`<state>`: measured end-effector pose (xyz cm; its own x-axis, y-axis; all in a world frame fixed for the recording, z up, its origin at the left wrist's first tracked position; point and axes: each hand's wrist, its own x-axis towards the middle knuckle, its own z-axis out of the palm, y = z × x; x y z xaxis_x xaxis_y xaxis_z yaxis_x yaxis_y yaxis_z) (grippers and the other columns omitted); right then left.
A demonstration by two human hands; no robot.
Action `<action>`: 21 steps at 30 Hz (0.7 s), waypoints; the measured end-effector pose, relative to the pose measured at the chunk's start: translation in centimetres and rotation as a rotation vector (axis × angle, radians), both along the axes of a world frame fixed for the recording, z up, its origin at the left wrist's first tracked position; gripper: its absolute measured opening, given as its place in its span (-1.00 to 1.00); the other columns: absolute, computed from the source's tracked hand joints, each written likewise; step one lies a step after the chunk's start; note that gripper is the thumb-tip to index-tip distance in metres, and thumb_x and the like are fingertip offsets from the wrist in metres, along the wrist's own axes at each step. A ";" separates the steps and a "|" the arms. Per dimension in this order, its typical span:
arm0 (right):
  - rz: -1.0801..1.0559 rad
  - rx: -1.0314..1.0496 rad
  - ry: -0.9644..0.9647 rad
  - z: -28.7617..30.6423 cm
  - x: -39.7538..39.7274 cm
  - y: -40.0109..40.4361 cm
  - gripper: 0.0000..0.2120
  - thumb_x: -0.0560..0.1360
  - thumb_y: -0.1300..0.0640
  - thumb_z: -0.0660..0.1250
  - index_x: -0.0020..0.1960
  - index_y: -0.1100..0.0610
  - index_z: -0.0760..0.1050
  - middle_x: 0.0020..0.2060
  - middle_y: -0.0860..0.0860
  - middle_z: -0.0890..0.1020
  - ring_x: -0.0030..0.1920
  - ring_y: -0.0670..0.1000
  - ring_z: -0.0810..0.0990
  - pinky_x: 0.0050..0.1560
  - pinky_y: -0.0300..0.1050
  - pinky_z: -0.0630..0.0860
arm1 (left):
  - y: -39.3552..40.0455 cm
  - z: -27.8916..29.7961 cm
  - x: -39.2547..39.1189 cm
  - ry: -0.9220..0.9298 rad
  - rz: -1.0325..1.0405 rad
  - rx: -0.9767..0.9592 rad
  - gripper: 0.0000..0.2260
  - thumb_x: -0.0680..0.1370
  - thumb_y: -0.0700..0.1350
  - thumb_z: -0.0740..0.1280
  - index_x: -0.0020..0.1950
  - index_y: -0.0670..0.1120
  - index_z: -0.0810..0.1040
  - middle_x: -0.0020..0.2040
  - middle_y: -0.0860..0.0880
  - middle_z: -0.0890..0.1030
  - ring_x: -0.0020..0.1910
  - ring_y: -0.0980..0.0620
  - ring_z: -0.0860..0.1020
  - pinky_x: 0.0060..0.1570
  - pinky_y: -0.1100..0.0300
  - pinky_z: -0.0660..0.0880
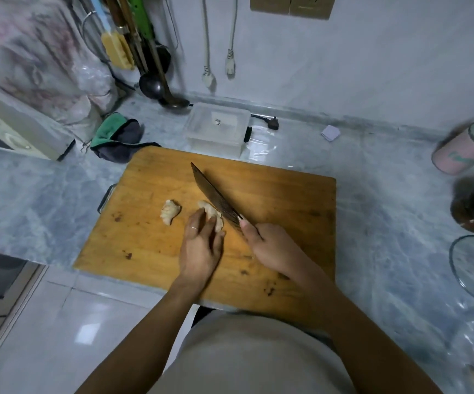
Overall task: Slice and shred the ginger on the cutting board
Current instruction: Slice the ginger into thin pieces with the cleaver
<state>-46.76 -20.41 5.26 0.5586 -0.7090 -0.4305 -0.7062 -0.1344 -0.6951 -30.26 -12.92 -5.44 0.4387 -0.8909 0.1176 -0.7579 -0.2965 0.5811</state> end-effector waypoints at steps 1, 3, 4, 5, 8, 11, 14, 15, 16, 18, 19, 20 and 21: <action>0.006 0.004 -0.004 0.0 -0.3 0.0 -0.42 0.70 -0.21 -0.04 -0.37 0.08 0.32 -0.47 -0.03 0.41 -0.46 -0.07 0.42 -0.32 -0.14 0.32 | 0.2 -0.5 0.0 -0.036 -0.025 -0.025 -0.67 0.60 -0.10 0.34 0.35 -0.16 0.55 0.48 -0.19 0.35 0.48 -0.17 0.27 0.36 0.00 0.38; 0.014 0.003 -0.016 -0.1 -0.8 0.0 -0.42 0.70 -0.21 -0.05 -0.37 0.07 0.32 -0.46 -0.03 0.41 -0.45 -0.07 0.41 -0.32 -0.13 0.32 | 0.4 -0.9 0.3 -0.072 -0.035 -0.049 -0.69 0.60 -0.14 0.33 0.33 -0.17 0.55 0.52 -0.14 0.34 0.53 -0.18 0.22 0.32 -0.06 0.42; 0.012 -0.001 -0.024 -0.2 -1.0 0.1 -0.42 0.70 -0.21 -0.05 -0.35 0.09 0.34 -0.44 -0.01 0.43 -0.43 -0.05 0.42 -0.31 -0.11 0.33 | 0.3 -0.8 0.5 -0.083 -0.037 -0.052 -0.71 0.60 -0.14 0.33 0.31 -0.17 0.56 0.51 -0.12 0.35 0.54 -0.17 0.21 0.30 -0.06 0.44; 0.011 -0.006 -0.029 -0.3 -1.1 0.3 -0.42 0.70 -0.22 -0.04 -0.33 0.10 0.36 -0.43 0.00 0.44 -0.41 -0.04 0.44 -0.30 -0.10 0.34 | 0.2 -0.7 0.6 -0.092 -0.046 -0.046 -0.72 0.61 -0.14 0.32 0.30 -0.18 0.57 0.49 -0.10 0.39 0.54 -0.14 0.21 0.27 -0.06 0.46; 0.028 -0.021 -0.029 -0.8 -1.3 0.6 -0.43 0.69 -0.21 -0.05 -0.34 0.09 0.33 -0.45 -0.02 0.42 -0.44 -0.06 0.41 -0.33 -0.11 0.32 | -0.4 -0.1 0.9 -0.093 -0.080 -0.016 -0.73 0.62 -0.11 0.32 0.27 -0.18 0.59 0.39 -0.10 0.52 0.53 -0.08 0.26 0.20 -0.01 0.51; 0.027 -0.014 -0.039 -0.9 -1.3 0.7 -0.43 0.69 -0.22 -0.05 -0.37 0.07 0.31 -0.48 -0.05 0.40 -0.47 -0.08 0.38 -0.34 -0.12 0.31 | -0.5 0.0 0.6 -0.085 -0.076 -0.028 -0.77 0.60 -0.14 0.35 0.23 -0.17 0.63 0.33 -0.14 0.57 0.49 -0.14 0.33 0.20 -0.02 0.51; 0.012 -0.005 -0.040 -1.0 -1.3 0.6 -0.43 0.70 -0.22 -0.05 -0.36 0.06 0.34 -0.45 -0.04 0.43 -0.44 -0.07 0.42 -0.32 -0.11 0.36 | -0.4 -0.3 0.2 -0.075 -0.061 -0.042 -0.77 0.59 -0.17 0.36 0.23 -0.18 0.63 0.32 -0.15 0.57 0.47 -0.15 0.36 0.24 -0.02 0.48; 0.013 -0.004 -0.036 -0.8 -1.2 0.6 -0.44 0.70 -0.21 -0.04 -0.35 0.05 0.34 -0.44 -0.04 0.44 -0.43 -0.07 0.43 -0.31 -0.11 0.36 | -0.4 -0.3 0.2 -0.078 -0.066 -0.045 -0.77 0.59 -0.17 0.37 0.23 -0.18 0.63 0.32 -0.15 0.57 0.46 -0.16 0.36 0.23 -0.02 0.49; 0.018 -0.001 -0.031 -0.7 -1.1 0.6 -0.44 0.70 -0.21 -0.04 -0.34 0.06 0.34 -0.43 -0.03 0.44 -0.42 -0.06 0.43 -0.31 -0.09 0.36 | -0.4 -0.4 0.3 -0.084 -0.073 -0.047 -0.77 0.59 -0.17 0.37 0.23 -0.18 0.63 0.31 -0.15 0.57 0.46 -0.16 0.37 0.22 -0.03 0.50; 0.029 0.000 -0.011 -0.4 -0.9 0.7 -0.44 0.70 -0.21 -0.05 -0.32 0.07 0.35 -0.40 -0.01 0.46 -0.39 -0.03 0.45 -0.27 -0.01 0.41 | -0.5 -0.5 0.6 -0.098 -0.084 -0.055 -0.77 0.60 -0.14 0.35 0.21 -0.18 0.64 0.31 -0.15 0.58 0.45 -0.15 0.38 0.18 -0.04 0.52; 0.033 0.001 0.000 -0.3 -0.8 0.8 -0.44 0.70 -0.21 -0.06 -0.32 0.09 0.36 -0.39 0.00 0.47 -0.38 -0.02 0.47 -0.24 0.03 0.44 | -0.5 -0.6 0.7 -0.104 -0.087 -0.061 -0.76 0.60 -0.11 0.33 0.20 -0.18 0.64 0.30 -0.15 0.59 0.45 -0.14 0.38 0.16 -0.03 0.53; 0.036 -0.001 0.007 -0.2 -0.7 0.8 -0.43 0.70 -0.20 -0.06 -0.31 0.10 0.37 -0.39 0.00 0.48 -0.38 -0.03 0.48 -0.23 0.04 0.47 | -0.5 -0.7 0.8 -0.109 -0.086 -0.069 -0.74 0.60 -0.07 0.31 0.20 -0.18 0.65 0.30 -0.15 0.59 0.45 -0.14 0.39 0.14 -0.03 0.54; 0.037 -0.006 0.013 0.0 -0.7 0.8 -0.43 0.70 -0.20 -0.07 -0.30 0.10 0.38 -0.39 -0.01 0.49 -0.38 -0.05 0.48 -0.22 0.03 0.47 | -0.4 -0.8 0.8 -0.110 -0.083 -0.077 -0.71 0.60 -0.03 0.28 0.19 -0.17 0.65 0.29 -0.14 0.59 0.45 -0.13 0.39 0.14 -0.02 0.54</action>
